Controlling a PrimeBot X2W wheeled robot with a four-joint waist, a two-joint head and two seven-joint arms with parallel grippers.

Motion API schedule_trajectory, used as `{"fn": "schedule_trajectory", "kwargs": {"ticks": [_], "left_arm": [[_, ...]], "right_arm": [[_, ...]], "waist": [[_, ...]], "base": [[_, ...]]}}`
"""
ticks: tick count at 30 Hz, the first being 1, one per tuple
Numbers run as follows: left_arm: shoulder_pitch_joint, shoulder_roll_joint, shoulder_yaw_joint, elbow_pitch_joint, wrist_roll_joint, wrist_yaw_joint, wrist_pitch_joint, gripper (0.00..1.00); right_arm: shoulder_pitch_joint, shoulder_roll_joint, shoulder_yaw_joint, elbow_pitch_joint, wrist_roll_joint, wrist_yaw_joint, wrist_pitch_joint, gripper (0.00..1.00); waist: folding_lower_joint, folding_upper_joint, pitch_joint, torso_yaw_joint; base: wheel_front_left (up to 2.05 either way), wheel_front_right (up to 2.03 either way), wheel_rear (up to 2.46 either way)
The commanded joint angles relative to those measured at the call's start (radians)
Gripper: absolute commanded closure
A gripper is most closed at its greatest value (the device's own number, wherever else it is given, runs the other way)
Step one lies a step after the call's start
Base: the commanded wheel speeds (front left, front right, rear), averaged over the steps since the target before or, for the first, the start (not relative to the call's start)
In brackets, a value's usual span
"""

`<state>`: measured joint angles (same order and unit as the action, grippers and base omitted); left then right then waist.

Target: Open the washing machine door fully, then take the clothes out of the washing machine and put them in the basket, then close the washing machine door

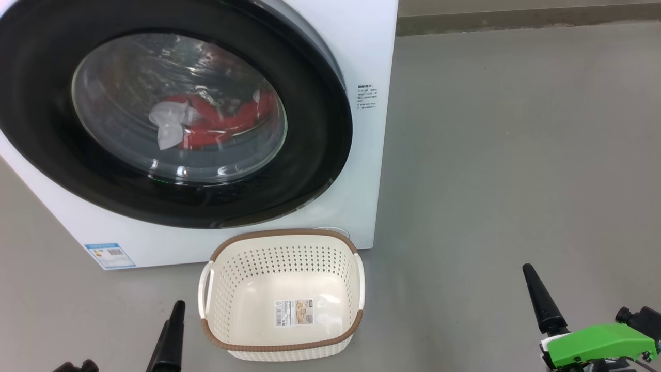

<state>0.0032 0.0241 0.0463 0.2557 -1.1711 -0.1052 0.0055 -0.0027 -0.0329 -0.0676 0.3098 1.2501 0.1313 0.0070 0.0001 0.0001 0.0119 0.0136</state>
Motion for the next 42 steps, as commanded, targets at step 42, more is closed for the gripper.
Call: {"fn": "schedule_trajectory", "kwargs": {"ticks": [42], "left_arm": [[0.028,0.02,-0.02,-0.093,0.527,0.03,-0.135,0.0]], "right_arm": [[0.023,-0.036,0.081,-0.041,-0.431,0.0,-0.137,0.0]], "waist": [[-0.0001,-0.0001,0.007,0.014]], "base": [[0.0,0.0,0.0]]}}
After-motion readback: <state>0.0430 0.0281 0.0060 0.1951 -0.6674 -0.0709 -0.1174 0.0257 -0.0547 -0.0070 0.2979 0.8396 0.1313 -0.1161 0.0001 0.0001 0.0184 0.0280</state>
